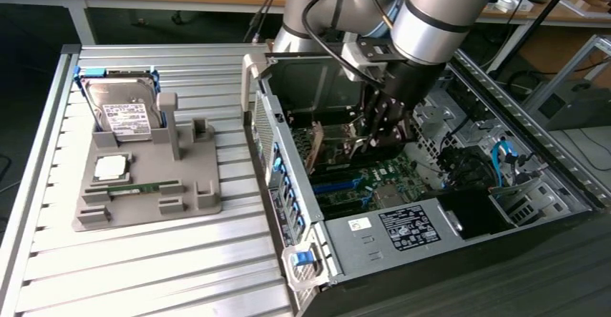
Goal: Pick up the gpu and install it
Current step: 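Insert the gpu into the slot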
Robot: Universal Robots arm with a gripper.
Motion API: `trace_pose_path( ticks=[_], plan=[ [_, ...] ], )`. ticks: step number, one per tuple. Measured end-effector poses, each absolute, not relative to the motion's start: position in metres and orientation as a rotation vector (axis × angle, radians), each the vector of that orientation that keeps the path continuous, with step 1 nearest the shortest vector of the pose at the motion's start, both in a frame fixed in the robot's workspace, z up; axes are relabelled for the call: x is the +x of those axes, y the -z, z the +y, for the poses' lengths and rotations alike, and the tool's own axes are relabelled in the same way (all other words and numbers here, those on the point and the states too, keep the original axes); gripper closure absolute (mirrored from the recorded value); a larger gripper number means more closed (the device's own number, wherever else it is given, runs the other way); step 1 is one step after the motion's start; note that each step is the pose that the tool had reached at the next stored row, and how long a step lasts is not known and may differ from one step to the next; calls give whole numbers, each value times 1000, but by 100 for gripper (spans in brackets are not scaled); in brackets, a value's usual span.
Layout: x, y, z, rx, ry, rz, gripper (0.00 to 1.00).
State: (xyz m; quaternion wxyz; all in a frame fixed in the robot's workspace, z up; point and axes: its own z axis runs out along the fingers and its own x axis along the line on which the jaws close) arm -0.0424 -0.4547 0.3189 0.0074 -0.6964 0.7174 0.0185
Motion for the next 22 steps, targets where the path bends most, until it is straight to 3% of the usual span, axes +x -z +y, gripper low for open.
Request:
trace_pose_path(
  ticks=[22],
  plan=[
    [-51,-306,-462,-2177,-58,2243,73]
  ],
)
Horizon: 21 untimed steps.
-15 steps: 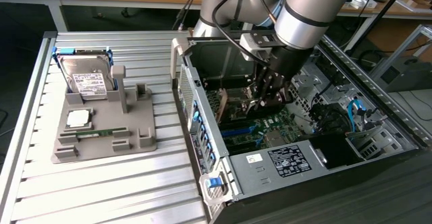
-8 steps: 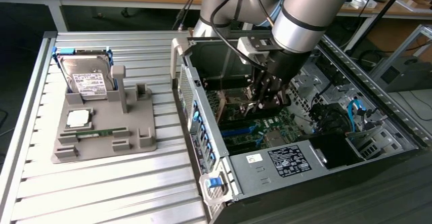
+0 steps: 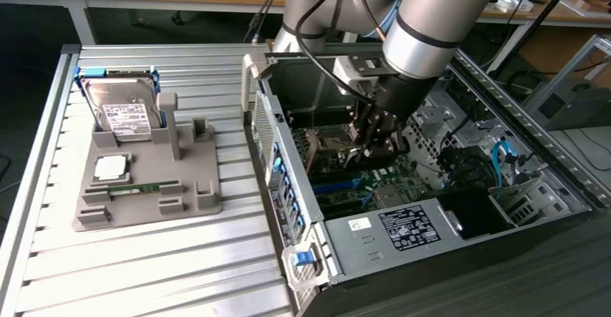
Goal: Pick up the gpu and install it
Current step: 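Insert the gpu into the slot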
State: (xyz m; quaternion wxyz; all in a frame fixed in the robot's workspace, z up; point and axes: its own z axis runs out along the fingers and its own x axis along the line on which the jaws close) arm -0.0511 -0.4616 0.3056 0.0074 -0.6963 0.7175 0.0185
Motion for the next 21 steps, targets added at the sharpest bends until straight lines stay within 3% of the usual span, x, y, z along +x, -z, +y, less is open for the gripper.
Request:
trace_pose_path(
  ticks=[21],
  plan=[
    [-62,-292,-463,-2178,-58,2243,73]
  ],
)
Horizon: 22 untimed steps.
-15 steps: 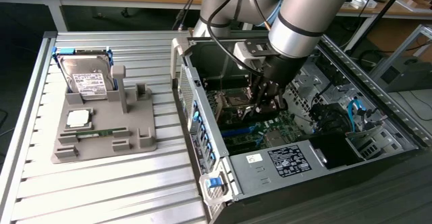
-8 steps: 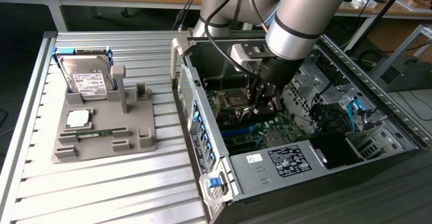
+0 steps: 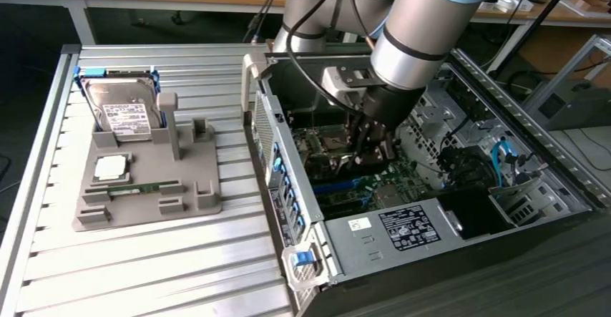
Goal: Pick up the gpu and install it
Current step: 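Insert the gpu into the slot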
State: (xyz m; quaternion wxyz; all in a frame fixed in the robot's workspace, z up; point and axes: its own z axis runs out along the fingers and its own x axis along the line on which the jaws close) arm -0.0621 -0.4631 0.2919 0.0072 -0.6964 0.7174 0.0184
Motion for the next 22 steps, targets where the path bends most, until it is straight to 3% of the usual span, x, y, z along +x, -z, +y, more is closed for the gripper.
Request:
trace_pose_path(
  ticks=[22],
  plan=[
    [-69,-285,-467,-2178,-56,2244,73]
  ],
)
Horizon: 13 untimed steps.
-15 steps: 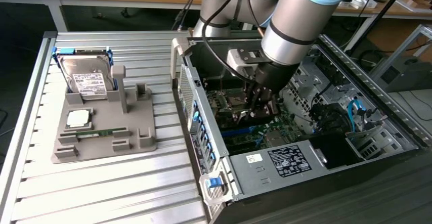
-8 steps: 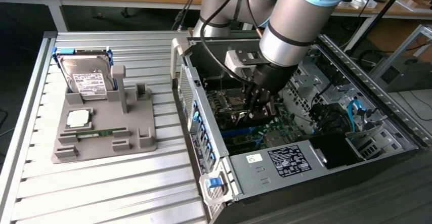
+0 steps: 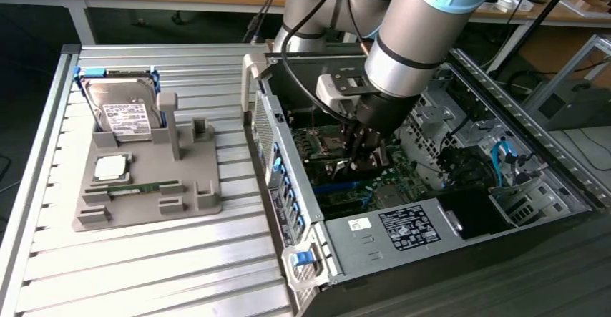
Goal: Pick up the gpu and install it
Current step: 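Insert the gpu into the slot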
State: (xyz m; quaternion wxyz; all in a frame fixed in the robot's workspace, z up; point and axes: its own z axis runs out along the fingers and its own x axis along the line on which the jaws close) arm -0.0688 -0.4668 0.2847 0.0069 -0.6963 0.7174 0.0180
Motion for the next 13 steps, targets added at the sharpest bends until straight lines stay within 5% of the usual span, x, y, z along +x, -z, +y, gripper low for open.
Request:
trace_pose_path(
  ticks=[13],
  plan=[
    [-70,-278,-468,-2178,-56,2244,73]
  ],
)
